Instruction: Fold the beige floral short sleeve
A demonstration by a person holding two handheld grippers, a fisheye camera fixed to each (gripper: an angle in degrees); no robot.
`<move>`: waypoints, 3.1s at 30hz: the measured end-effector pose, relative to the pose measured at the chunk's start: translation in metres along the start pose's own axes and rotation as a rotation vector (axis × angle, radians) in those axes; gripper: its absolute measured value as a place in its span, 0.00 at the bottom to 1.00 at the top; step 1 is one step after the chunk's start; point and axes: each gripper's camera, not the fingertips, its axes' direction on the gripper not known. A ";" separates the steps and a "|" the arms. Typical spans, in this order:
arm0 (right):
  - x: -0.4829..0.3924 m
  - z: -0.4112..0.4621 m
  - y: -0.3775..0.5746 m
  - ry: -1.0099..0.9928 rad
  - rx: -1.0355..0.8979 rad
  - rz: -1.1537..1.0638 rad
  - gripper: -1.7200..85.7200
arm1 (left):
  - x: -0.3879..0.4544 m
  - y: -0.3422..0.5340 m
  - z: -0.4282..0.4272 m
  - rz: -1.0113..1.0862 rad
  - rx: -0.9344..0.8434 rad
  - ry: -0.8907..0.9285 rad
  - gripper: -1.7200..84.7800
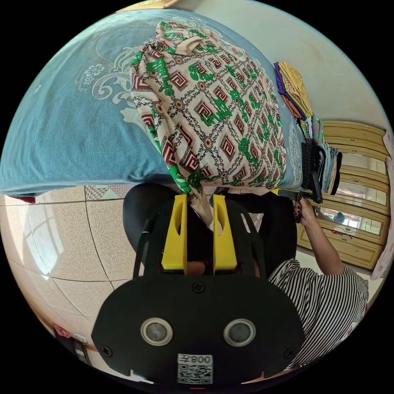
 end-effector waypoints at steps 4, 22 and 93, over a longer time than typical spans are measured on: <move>0.000 0.008 -0.008 0.003 -0.027 0.007 0.10 | 0.005 -0.008 0.015 -0.001 -0.034 0.001 0.12; 0.009 0.012 -0.014 -0.080 -0.054 -0.016 0.04 | 0.006 -0.003 0.033 -0.068 -0.013 0.007 0.03; 0.014 -0.018 0.076 -0.304 0.350 -0.055 0.11 | -0.055 0.108 -0.006 -0.088 0.263 0.252 0.11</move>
